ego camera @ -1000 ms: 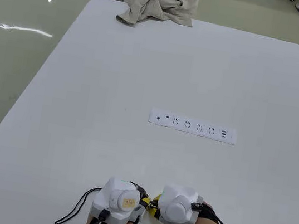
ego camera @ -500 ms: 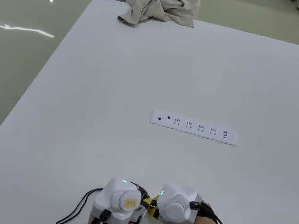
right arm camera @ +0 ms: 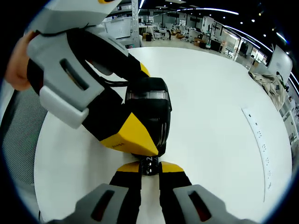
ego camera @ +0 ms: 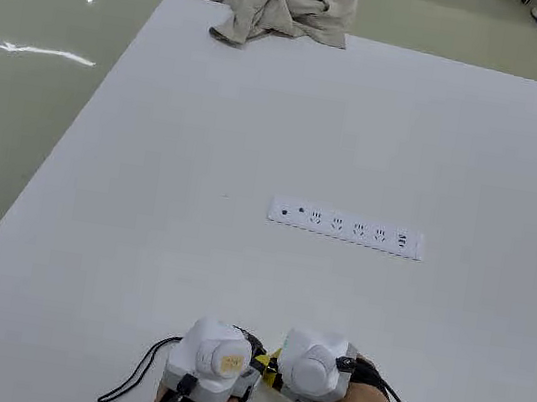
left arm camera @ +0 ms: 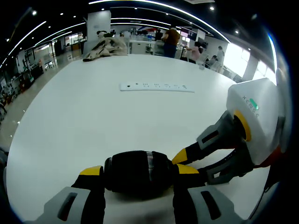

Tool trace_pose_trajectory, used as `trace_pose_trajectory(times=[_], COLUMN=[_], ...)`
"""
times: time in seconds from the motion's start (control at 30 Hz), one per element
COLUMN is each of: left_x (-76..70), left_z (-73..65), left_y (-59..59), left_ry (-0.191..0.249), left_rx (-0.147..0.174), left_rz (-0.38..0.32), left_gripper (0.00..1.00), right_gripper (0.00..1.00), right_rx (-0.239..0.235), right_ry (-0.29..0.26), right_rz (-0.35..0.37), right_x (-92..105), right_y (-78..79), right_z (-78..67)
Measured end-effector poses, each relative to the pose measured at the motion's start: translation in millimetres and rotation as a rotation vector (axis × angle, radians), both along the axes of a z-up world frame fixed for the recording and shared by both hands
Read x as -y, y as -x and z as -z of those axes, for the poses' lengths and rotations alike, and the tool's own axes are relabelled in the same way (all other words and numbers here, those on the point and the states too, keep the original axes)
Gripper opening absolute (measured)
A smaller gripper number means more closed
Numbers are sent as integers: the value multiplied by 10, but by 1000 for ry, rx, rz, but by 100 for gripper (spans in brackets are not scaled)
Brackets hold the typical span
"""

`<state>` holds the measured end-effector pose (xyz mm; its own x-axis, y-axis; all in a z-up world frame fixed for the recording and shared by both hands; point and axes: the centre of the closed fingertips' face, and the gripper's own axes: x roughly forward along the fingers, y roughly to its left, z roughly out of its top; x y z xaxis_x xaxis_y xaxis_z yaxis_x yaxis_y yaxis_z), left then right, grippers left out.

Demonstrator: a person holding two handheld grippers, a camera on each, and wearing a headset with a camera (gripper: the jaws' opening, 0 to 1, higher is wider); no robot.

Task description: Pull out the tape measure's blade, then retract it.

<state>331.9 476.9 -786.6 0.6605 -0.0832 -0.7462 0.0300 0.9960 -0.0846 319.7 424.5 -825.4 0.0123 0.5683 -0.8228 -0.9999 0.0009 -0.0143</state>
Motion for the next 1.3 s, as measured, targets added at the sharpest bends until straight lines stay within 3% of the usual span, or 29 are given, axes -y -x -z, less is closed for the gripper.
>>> trace_pose_trajectory(times=[0.2, 0.97, 1.3], left_x=[0, -1, 1], left_z=[1, -9, -34], left_y=[0, -12, -11], left_ry=[0, -27, -21], left_rx=[-4, 16, 25], left_rz=[0, 8, 8], left_gripper=[55, 56, 57], right_gripper=[13, 15, 16], right_rx=[18, 15, 42], right_ry=[-2, -6, -4], right_rz=[-35, -25, -38], right_x=[-15, -16, -18], right_y=[7, 0, 11], right_z=[-1, 11, 9])
